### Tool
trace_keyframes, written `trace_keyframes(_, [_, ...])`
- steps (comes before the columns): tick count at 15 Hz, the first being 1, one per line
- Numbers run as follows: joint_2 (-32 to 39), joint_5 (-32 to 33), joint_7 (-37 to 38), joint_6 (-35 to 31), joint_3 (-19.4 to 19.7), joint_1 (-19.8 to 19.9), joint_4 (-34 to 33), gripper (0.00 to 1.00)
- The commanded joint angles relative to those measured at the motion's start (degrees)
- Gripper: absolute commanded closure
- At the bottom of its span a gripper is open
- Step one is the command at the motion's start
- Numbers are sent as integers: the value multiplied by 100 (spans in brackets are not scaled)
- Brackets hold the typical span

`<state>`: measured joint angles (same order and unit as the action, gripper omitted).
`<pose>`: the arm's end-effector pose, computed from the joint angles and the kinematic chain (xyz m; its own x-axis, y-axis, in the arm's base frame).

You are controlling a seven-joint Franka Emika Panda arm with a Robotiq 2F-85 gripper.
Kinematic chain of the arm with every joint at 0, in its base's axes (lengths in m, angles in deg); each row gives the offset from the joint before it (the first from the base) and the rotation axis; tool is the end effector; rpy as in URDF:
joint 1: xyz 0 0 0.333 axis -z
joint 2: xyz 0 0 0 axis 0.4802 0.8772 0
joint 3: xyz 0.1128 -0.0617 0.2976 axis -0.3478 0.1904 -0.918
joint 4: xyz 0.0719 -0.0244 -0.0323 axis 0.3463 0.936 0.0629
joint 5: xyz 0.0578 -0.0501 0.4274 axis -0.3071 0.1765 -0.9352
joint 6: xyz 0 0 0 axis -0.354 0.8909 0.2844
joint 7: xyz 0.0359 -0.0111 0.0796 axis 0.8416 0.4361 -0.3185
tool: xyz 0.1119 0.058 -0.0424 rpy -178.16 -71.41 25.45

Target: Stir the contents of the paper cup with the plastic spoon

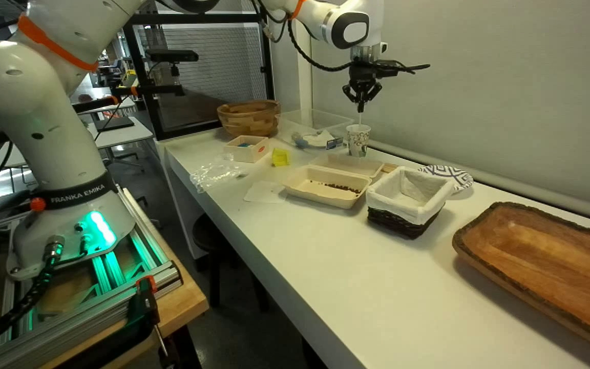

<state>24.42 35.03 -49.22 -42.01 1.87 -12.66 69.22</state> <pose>0.8170 -0.1474 0.2802 0.6057 0.7464 0.2755 0.7605 -0.6449 0.0752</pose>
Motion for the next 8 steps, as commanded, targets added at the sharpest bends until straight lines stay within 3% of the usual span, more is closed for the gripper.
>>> trace_keyframes(1, [-53, -106, -137, 169, -42, 37, 115, 99])
trace_keyframes(8, [14, -54, -292, 118, -22, 8, 225, 99])
